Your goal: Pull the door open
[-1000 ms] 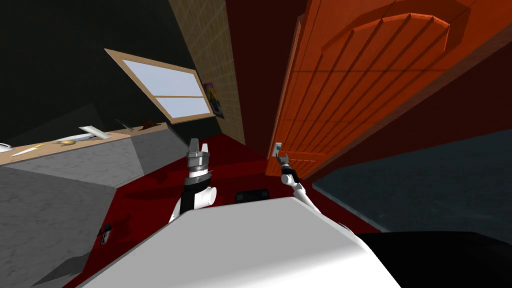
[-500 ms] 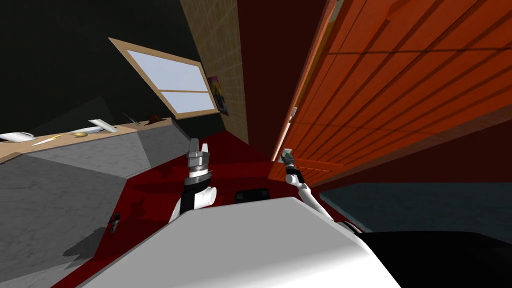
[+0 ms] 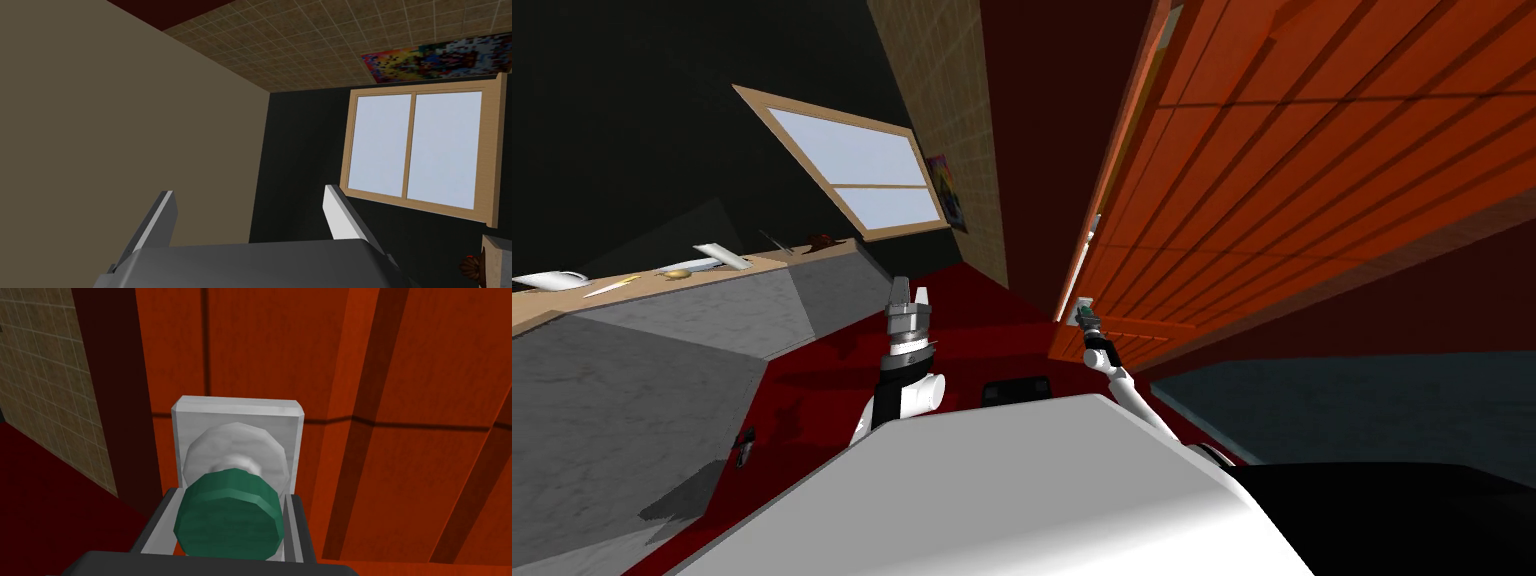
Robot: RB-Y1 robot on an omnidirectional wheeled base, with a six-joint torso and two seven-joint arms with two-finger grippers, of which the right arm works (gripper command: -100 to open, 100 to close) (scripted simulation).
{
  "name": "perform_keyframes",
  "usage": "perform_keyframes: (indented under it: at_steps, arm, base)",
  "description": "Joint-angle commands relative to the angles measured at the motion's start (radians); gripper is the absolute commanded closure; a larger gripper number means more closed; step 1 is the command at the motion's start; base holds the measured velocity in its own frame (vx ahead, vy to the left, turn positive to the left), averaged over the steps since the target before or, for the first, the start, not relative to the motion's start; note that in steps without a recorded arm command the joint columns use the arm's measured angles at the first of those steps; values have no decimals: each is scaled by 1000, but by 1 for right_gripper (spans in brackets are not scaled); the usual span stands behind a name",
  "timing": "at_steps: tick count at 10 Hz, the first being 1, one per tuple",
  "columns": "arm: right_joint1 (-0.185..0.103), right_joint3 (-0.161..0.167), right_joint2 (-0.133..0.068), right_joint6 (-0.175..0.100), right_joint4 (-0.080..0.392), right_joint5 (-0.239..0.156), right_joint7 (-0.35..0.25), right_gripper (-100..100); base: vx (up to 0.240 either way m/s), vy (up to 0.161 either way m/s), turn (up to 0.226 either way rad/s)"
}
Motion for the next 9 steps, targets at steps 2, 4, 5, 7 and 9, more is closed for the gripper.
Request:
perform_keyframes:
  at_steps: [2, 4, 5, 7, 9]
  arm:
    - [9, 14, -18, -7, -7, 0, -16, 100]
    - [19, 31, -40, -16, -16, 0, -36, 100]
    - [25, 41, -53, -21, -21, 0, -47, 100]
    - [38, 61, -79, -31, -32, 1, -71, 100]
    - [49, 81, -104, -41, -42, 1, -93, 100]
  base:
    - [-57, -29, 61]
    - [-214, -79, 178]
    - [-230, -60, 139]
    - [-204, -48, 137]
    - [-204, -64, 152]
